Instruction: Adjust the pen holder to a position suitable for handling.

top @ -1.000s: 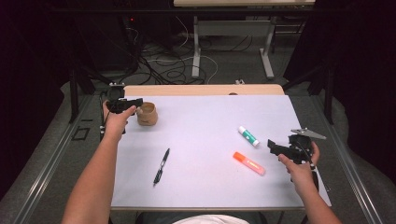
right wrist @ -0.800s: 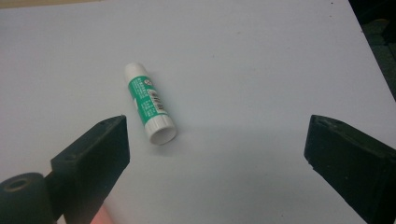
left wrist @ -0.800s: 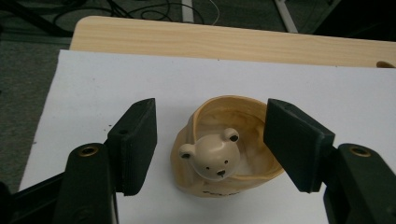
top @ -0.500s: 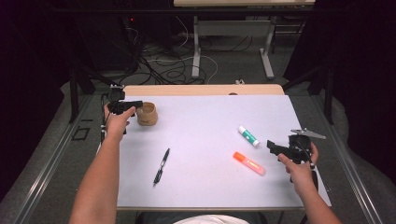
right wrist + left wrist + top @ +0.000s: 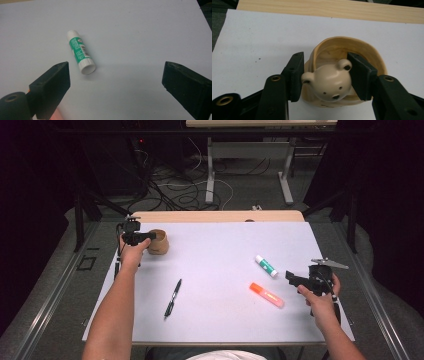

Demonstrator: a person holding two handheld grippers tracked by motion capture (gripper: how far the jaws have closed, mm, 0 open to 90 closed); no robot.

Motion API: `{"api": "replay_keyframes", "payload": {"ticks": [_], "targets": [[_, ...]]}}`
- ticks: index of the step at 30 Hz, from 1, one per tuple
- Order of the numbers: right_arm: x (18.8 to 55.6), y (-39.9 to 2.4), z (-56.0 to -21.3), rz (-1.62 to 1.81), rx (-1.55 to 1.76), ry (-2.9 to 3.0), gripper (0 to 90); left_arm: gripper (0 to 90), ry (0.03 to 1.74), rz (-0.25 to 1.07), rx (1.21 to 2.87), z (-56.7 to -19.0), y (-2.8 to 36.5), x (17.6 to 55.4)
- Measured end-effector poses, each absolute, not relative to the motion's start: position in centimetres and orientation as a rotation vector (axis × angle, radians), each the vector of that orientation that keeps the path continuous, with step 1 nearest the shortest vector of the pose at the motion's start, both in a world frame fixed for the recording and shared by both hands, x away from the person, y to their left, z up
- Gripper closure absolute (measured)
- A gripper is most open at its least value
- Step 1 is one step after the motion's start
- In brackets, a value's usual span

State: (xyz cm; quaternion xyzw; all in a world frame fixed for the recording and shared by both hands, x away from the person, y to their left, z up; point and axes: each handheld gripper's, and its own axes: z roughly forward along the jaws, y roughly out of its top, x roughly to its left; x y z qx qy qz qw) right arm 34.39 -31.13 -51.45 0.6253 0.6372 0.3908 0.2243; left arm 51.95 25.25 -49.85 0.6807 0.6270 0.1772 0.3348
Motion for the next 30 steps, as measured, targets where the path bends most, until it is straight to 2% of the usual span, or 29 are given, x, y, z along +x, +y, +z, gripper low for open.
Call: {"api": "replay_keyframes", "payload": {"ticks": [8, 15, 25, 30], "targets": [[34.4, -31.0, -51.6, 1.077, 1.736, 1.766, 9.1, 55.3, 1.649, 0.458, 1.716, -50.1, 25.2, 51.7], [34.4, -30.9, -51.7, 1.081, 1.733, 1.777, 11.2, 55.8, 1.674, 0.483, 1.719, -49.9, 24.7, 51.6], [34.5, -31.0, -51.7, 1.085, 1.735, 1.774, 12.8, 56.0, 1.782, 0.416, 1.645, -49.6, 24.5, 51.7], [34.5, -31.0, -51.6, 1.086, 1.738, 1.772, 13.4, 56.1, 1.802, 0.429, 1.617, -49.7, 24.3, 51.7]]}}
